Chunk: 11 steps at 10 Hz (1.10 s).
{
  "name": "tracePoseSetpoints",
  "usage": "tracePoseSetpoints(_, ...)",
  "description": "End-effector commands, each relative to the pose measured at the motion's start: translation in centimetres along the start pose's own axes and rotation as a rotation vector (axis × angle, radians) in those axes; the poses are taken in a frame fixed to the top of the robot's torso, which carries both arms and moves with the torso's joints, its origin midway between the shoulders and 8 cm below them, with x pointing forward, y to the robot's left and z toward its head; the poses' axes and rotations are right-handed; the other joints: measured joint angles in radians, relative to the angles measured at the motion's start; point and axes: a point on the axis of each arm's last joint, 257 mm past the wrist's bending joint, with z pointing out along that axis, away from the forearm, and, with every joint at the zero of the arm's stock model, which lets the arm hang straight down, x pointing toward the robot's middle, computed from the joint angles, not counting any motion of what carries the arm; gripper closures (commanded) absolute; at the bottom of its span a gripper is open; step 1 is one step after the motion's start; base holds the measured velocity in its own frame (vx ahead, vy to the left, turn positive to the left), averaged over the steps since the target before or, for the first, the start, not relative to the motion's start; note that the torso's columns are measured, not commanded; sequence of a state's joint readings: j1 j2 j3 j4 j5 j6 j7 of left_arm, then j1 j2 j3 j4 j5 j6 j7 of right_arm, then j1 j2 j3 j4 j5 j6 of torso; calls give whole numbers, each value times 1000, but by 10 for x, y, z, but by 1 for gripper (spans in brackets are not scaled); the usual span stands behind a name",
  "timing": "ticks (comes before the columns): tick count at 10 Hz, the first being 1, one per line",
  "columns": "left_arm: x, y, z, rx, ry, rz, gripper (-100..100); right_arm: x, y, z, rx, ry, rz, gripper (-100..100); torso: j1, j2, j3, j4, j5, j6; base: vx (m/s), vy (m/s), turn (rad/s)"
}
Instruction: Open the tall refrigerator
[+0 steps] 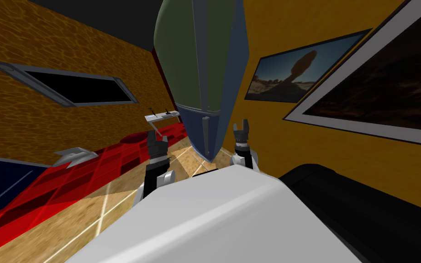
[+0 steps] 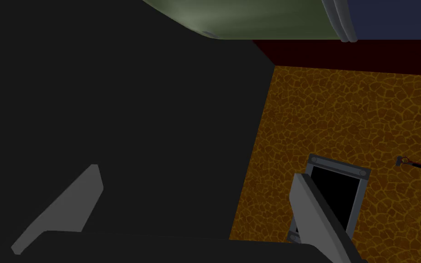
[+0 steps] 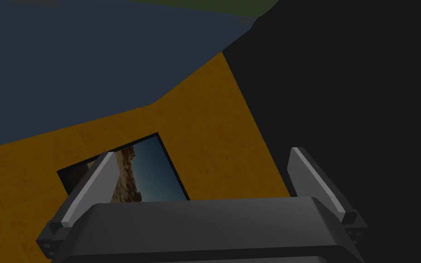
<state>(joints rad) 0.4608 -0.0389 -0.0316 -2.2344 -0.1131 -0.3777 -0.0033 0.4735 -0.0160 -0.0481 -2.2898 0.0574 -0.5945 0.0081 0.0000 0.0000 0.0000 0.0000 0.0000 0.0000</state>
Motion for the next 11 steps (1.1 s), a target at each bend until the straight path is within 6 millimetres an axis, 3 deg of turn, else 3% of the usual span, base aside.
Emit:
tracePoseSetpoints(1, 0, 0, 0, 0, 0, 0, 0, 0, 0, 0, 0, 0, 0, 0, 0, 40, -82, 41, 0, 0, 0, 0, 0)
tracePoseSetpoints(9, 0, 0, 0, 0, 0, 0, 0, 0, 0, 0, 0, 0, 0, 0, 0, 618, -1234, 617, 0, 0, 0, 0, 0)
tracePoseSetpoints(10, 0, 0, 0, 0, 0, 0, 0, -1, -2, -1, 6, 25, -26, -100, 0, 691, -1382, 691, 0, 0, 18, 17, -19)
tracePoseSetpoints(11, 0, 0, 0, 0, 0, 0, 0, -2, -4, -2, 12, 44, -49, -100, 1, 725, -1451, 724, 0, 0, 27, 33, -30)
